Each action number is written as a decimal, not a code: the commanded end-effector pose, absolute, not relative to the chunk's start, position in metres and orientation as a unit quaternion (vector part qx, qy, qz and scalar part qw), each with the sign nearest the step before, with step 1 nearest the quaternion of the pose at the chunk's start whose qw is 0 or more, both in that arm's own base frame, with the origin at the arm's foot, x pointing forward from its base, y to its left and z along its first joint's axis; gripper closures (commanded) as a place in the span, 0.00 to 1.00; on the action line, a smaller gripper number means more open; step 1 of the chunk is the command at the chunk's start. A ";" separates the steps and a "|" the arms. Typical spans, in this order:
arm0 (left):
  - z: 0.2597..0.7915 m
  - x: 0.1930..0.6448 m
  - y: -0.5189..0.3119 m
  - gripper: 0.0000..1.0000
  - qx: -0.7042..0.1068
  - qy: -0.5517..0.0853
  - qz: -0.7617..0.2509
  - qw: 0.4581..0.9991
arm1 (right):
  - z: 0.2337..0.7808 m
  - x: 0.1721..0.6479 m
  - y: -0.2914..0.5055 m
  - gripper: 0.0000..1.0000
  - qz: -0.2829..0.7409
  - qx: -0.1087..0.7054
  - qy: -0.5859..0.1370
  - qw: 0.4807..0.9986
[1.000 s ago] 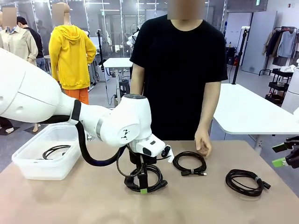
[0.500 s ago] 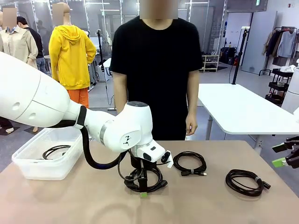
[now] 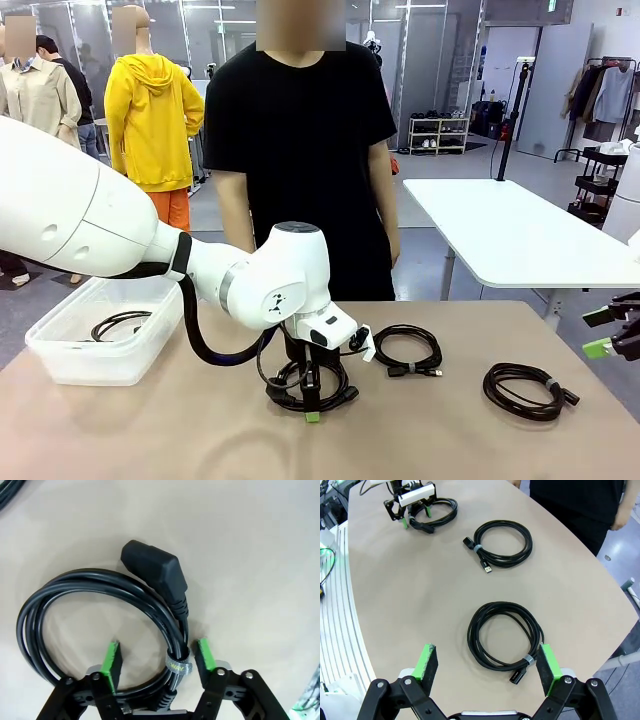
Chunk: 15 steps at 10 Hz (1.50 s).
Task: Organize and store the cables.
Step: Place the Power Cable into the Organizing box.
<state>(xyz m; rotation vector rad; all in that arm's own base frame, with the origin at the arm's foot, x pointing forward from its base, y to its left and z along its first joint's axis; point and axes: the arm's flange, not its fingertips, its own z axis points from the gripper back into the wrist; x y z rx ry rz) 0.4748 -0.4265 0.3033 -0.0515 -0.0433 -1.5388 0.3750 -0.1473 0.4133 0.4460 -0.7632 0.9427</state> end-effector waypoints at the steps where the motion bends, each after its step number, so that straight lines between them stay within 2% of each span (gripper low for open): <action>1: 0.303 0.473 -0.427 1.00 -0.026 -0.009 -0.702 0.711 | 0.416 0.376 -0.149 0.00 0.436 0.209 -0.349 0.803; 3: 0.305 0.470 -0.429 1.00 -0.025 -0.007 -0.708 0.706 | 0.416 0.376 -0.149 0.00 0.436 0.209 -0.349 0.803; 4: 0.307 0.469 -0.427 0.96 -0.023 -0.007 -0.709 0.705 | 0.416 0.376 -0.149 0.00 0.436 0.209 -0.349 0.803; 5: 0.311 0.468 -0.426 1.00 -0.027 -0.009 -0.710 0.703 | 0.416 0.376 -0.149 0.00 0.436 0.209 -0.349 0.803; 6: 0.317 0.467 -0.424 1.00 -0.019 -0.007 -0.711 0.703 | 0.416 0.376 -0.149 0.00 0.436 0.209 -0.349 0.803; 10: 0.403 0.454 -0.407 1.00 0.009 -0.017 -0.759 0.651 | 0.416 0.376 -0.149 0.00 0.436 0.209 -0.349 0.803; 12: 0.446 0.443 -0.395 1.00 0.025 -0.043 -0.771 0.635 | 0.416 0.376 -0.149 0.00 0.436 0.209 -0.349 0.803; 15: 0.459 0.435 -0.396 1.00 0.045 -0.069 -0.760 0.645 | 0.416 0.376 -0.149 0.00 0.436 0.209 -0.349 0.803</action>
